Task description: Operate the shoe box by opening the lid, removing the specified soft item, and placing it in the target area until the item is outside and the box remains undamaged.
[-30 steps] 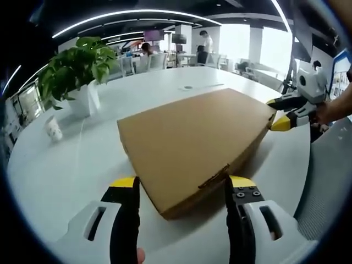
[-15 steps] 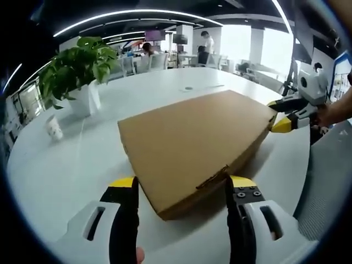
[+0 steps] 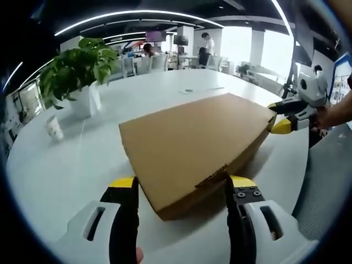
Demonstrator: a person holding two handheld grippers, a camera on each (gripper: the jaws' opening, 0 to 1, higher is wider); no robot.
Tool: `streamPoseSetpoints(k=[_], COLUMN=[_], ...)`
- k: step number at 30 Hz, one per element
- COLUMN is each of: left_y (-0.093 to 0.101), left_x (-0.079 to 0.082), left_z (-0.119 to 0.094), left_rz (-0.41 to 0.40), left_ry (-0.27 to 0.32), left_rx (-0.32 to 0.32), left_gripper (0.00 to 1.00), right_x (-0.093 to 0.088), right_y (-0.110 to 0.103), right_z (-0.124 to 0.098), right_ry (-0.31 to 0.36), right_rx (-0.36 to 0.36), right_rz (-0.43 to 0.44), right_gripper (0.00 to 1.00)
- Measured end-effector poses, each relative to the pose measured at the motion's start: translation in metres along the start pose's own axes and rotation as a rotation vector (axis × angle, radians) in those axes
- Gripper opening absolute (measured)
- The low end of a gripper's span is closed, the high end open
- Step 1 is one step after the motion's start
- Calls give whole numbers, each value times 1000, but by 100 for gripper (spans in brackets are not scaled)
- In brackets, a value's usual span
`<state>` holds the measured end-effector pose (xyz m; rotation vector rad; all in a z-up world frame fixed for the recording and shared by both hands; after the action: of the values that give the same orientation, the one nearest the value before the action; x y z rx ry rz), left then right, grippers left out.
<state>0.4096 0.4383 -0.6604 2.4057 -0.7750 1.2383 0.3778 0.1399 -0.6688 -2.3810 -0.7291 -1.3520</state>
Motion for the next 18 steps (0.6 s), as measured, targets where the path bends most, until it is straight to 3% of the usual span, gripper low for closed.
streamPoseSetpoints(k=[18], left_y=[0], left_x=[7], left_z=[-5], left_rz=[2], left_ry=[7], left_rx=[-4], left_gripper=[65], right_x=[10], right_y=[0], right_z=[-8], right_ry=[27], right_rx=[7], right_rz=[36], right_gripper=[43])
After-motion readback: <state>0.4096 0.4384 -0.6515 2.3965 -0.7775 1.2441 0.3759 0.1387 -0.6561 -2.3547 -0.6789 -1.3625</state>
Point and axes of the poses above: the point that each gripper's makers call its tool centre point, and the gripper's own axes: z roughly forward along the fingers, y roughly to its right, x roughly out of its top, the point moved 8 cm from there along -z, roughly backward along the fingers
